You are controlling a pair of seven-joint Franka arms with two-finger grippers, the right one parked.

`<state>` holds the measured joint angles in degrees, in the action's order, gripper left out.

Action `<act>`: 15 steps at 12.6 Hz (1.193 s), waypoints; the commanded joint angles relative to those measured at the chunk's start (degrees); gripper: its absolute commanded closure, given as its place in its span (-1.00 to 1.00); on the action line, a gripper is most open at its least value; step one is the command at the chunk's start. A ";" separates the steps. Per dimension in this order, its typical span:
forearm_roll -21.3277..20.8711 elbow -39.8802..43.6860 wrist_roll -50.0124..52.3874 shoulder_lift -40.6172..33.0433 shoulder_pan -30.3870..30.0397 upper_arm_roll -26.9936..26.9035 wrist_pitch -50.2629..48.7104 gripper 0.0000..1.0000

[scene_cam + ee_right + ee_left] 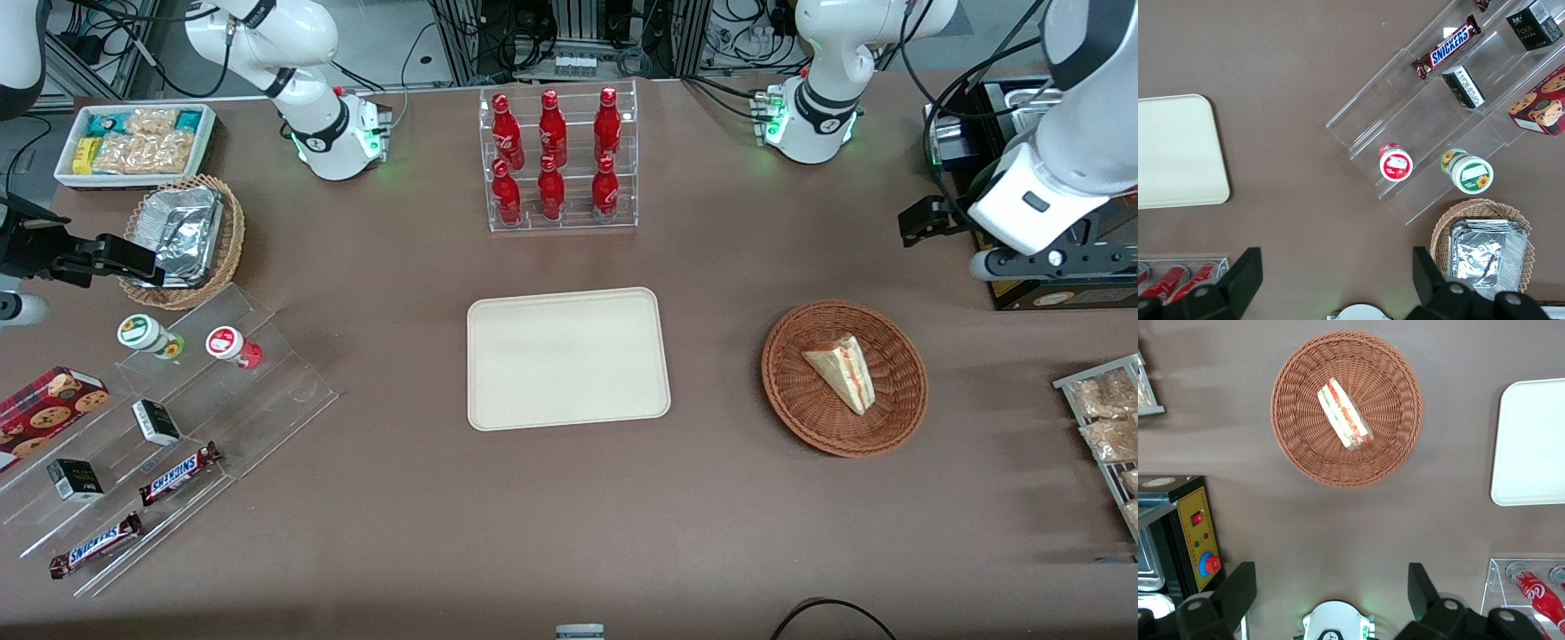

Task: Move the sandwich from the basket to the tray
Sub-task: 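Move the left gripper over the wrapped sandwich in the wicker basket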

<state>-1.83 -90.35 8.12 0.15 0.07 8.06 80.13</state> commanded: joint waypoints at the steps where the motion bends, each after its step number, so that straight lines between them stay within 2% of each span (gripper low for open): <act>1: 0.60 0.70 -0.56 -1.02 0.81 -0.67 -1.56 -1.00; 8: 0.78 -5.27 -0.82 2.84 0.02 -0.67 5.72 -1.00; 13: 0.34 -18.52 0.31 3.54 -0.33 -0.85 22.40 -1.00; 15: 0.25 -22.58 6.09 4.77 -0.60 -0.76 29.52 -1.00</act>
<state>-1.71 -109.13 10.18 5.17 -0.23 7.26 104.68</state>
